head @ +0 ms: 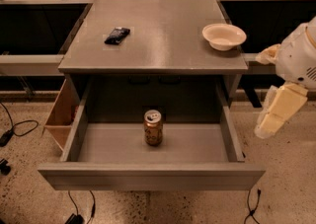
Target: Pick orange can from top drawer and place on counter
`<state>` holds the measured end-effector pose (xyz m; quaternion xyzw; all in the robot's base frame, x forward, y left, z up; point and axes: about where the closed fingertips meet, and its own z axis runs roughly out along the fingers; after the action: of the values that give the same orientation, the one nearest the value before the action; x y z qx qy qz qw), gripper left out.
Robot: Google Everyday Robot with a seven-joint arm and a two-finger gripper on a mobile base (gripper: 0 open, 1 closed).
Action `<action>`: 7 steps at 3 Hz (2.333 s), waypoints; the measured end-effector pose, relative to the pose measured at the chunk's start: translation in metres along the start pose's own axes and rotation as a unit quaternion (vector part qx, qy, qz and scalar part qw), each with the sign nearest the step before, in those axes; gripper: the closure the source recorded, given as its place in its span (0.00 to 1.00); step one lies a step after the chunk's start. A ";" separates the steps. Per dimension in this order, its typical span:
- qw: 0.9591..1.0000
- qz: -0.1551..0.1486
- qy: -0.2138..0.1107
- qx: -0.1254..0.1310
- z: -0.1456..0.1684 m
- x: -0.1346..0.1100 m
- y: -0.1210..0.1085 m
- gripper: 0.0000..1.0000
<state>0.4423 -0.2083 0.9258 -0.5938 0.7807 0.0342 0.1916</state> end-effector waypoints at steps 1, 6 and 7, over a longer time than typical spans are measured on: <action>0.994 0.016 -0.106 -0.018 0.059 -0.006 -0.002 0.00; 0.950 0.024 -0.307 -0.060 0.217 -0.090 -0.029 0.00; 0.938 0.017 -0.338 -0.072 0.261 -0.107 -0.029 0.00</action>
Offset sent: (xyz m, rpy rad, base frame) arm 0.0747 0.0841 -0.1124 0.7499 -0.1514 0.0060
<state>0.5604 -0.0453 0.7256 -0.5463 0.6750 0.2922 0.4007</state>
